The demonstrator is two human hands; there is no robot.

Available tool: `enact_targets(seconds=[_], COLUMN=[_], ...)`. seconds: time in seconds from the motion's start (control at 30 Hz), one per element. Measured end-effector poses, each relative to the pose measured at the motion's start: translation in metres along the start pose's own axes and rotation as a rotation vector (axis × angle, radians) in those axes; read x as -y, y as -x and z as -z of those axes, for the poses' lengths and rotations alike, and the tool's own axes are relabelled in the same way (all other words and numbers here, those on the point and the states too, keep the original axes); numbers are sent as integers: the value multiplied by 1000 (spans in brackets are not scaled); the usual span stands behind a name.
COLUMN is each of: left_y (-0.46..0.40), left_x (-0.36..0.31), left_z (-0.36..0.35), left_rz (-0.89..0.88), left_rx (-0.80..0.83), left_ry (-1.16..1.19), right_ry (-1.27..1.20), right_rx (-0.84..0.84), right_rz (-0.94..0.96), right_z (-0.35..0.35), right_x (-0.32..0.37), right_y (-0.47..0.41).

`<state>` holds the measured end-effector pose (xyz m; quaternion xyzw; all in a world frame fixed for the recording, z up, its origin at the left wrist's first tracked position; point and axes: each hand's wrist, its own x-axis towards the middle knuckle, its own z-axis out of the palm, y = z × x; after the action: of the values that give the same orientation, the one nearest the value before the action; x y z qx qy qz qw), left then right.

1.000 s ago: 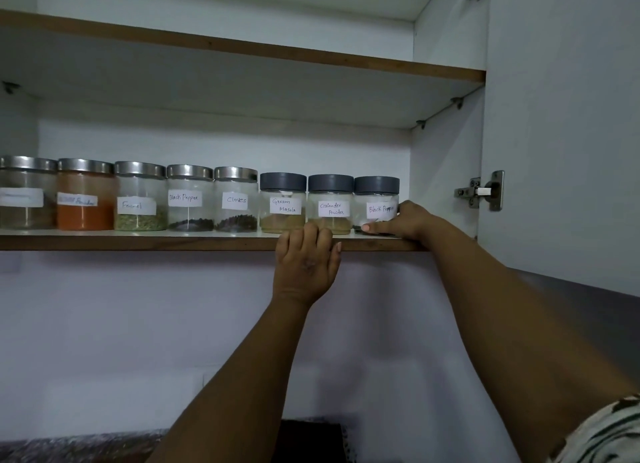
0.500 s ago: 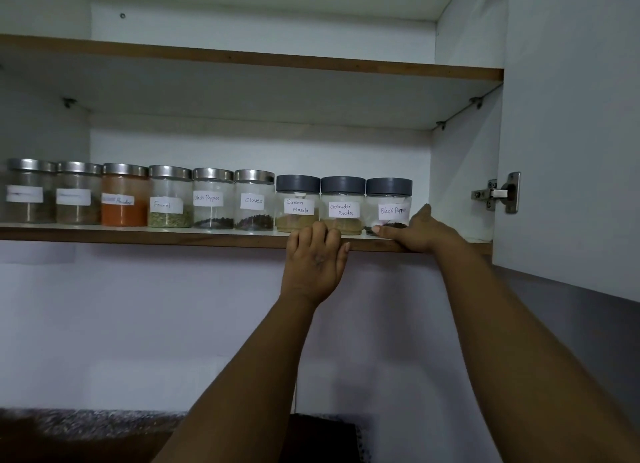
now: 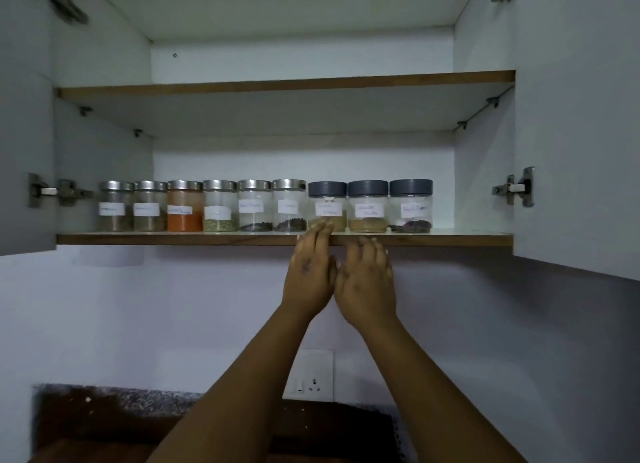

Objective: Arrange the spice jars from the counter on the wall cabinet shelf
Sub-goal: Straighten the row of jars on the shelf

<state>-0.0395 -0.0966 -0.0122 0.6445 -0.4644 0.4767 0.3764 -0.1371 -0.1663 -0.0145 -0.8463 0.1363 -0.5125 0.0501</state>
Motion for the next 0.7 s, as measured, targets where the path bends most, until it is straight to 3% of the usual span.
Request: enact_targets(seconds=[0.37, 0.57, 0.7], left_y=[13, -4, -38], left_x=[114, 204, 263], left_z=[144, 237, 306], left_rz=[42, -15, -18], left_rx=[-128, -72, 19], left_ry=[-219, -348, -406], right_ry=[-208, -265, -236], right_rx=[-73, -88, -10], right_rz=[296, 354, 377], right_z=[-60, -103, -117], right_x=[148, 255, 308], right_y=[-30, -59, -101])
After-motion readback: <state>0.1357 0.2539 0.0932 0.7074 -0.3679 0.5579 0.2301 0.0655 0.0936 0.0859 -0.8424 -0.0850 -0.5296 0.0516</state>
